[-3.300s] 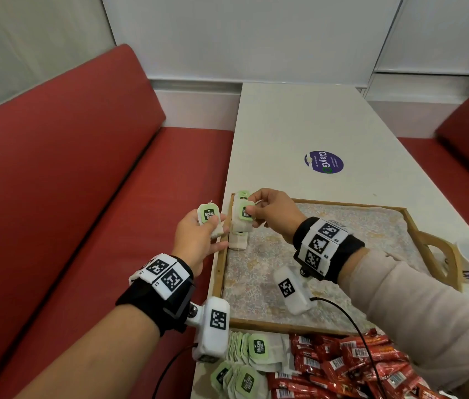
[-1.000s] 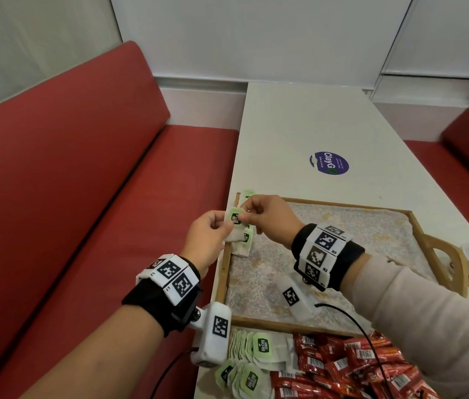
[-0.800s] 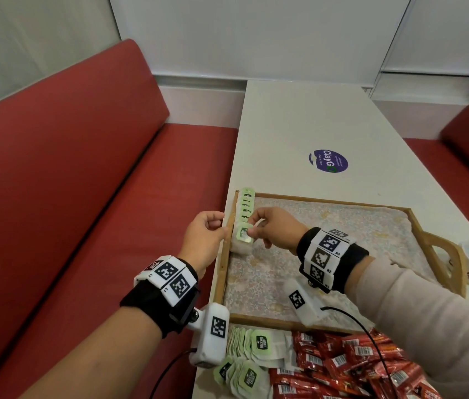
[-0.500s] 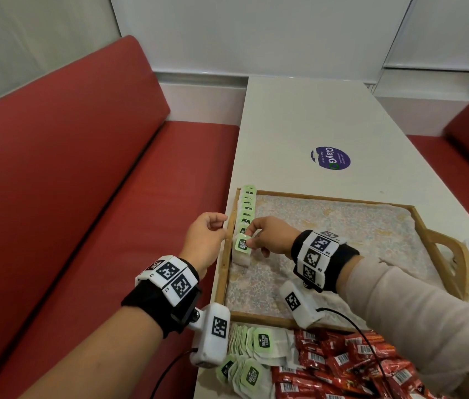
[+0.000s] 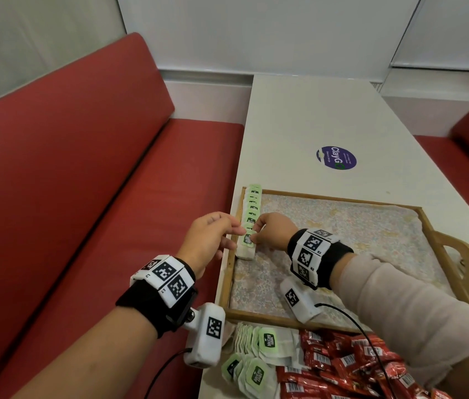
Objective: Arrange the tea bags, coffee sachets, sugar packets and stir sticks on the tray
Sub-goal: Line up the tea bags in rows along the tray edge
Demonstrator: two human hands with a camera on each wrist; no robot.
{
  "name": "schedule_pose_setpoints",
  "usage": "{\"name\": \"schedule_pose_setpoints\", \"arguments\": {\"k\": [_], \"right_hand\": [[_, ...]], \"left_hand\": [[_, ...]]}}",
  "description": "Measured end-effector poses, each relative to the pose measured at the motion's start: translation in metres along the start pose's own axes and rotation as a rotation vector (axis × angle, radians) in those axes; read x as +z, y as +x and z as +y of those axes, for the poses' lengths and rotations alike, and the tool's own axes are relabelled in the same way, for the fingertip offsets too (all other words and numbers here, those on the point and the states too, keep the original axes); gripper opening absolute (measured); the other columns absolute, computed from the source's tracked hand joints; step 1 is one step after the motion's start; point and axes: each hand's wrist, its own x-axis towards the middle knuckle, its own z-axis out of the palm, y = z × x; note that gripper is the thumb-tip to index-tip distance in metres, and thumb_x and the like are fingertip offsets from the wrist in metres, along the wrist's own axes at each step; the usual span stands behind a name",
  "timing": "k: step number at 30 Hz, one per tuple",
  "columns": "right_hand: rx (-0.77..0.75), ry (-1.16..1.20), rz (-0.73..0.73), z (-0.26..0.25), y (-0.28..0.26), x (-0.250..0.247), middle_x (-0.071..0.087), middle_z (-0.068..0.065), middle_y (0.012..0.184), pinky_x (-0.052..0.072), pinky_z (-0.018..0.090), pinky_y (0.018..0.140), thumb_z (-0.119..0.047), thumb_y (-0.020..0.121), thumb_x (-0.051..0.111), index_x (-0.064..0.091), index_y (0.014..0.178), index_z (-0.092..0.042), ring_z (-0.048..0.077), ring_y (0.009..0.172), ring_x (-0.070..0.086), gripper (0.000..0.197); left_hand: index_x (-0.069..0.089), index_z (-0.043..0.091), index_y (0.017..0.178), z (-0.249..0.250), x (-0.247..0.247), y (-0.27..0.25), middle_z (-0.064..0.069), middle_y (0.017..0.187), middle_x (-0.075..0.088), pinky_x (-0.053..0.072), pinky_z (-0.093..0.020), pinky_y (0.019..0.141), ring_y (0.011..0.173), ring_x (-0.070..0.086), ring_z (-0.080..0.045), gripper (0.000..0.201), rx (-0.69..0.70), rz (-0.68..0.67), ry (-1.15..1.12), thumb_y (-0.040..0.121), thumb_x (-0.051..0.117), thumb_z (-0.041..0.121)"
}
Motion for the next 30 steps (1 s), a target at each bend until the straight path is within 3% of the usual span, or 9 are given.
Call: {"name": "schedule_pose_setpoints", "arguments": {"k": [6, 11, 15, 21, 28, 30], "right_hand": [[-0.002, 0.028, 0.07, 0.001, -0.001, 0.001, 0.062, -0.001, 0.079, 0.052, 0.034, 0.071, -0.014, 0.078, 0.071, 0.055, 0.083, -0.017, 0.017, 0.071, 0.059, 0.017], [0.003, 0.038, 0.08, 0.003, 0.003, 0.001, 0.062, -0.003, 0.081, 0.05, 0.03, 0.067, -0.014, 0.077, 0.073, 0.053, 0.082, -0.018, 0.017, 0.073, 0.059, 0.02], [-0.01, 0.039, 0.072, 0.005, -0.001, -0.001, 0.058, -0.006, 0.076, 0.044, 0.024, 0.056, -0.02, 0.079, 0.073, 0.05, 0.078, -0.021, 0.01, 0.063, 0.054, 0.023], [-0.069, 0.112, 0.057, 0.001, -0.028, -0.01, 0.064, -0.003, 0.074, 0.042, 0.022, 0.052, -0.023, 0.082, 0.072, 0.056, 0.083, -0.017, 0.01, 0.056, 0.052, 0.017], [-0.176, 0.165, 0.031, -0.002, -0.095, -0.003, 0.062, -0.003, 0.069, 0.038, 0.019, 0.046, -0.021, 0.083, 0.072, 0.059, 0.085, -0.015, 0.008, 0.049, 0.047, 0.014], [-0.219, 0.164, 0.014, 0.0, -0.115, 0.006, 0.057, -0.006, 0.065, 0.037, 0.016, 0.045, -0.019, 0.082, 0.073, 0.061, 0.085, -0.015, 0.002, 0.046, 0.046, 0.013]], "left_hand": [[0.064, 0.014, 0.091, -0.002, 0.007, -0.008, -0.004, 0.101, 0.072, 0.027, -0.014, 0.034, 0.047, 0.059, -0.008, 0.021, -0.13, -0.188, 0.159, 0.094, 0.044, 0.008], [0.063, 0.013, 0.104, -0.005, 0.014, -0.009, 0.001, 0.11, 0.068, 0.028, -0.013, 0.033, 0.05, 0.065, -0.008, 0.02, -0.181, -0.242, 0.239, 0.094, 0.046, 0.01], [0.062, 0.015, 0.101, -0.001, 0.013, -0.013, 0.004, 0.109, 0.067, 0.028, -0.012, 0.034, 0.052, 0.065, -0.008, 0.021, -0.161, -0.228, 0.252, 0.096, 0.042, 0.012], [0.061, 0.016, 0.097, 0.002, 0.006, -0.028, -0.001, 0.108, 0.069, 0.031, -0.013, 0.036, 0.052, 0.062, -0.005, 0.018, -0.104, -0.165, 0.203, 0.095, 0.045, 0.009], [0.061, 0.016, 0.096, -0.005, -0.005, -0.067, 0.0, 0.101, 0.07, 0.038, -0.015, 0.043, 0.059, 0.059, -0.005, 0.017, -0.044, -0.116, 0.199, 0.094, 0.048, 0.006], [0.06, 0.017, 0.094, -0.012, -0.01, -0.079, 0.001, 0.099, 0.07, 0.04, -0.014, 0.042, 0.061, 0.058, -0.006, 0.017, -0.044, -0.113, 0.21, 0.093, 0.048, 0.005]]}}
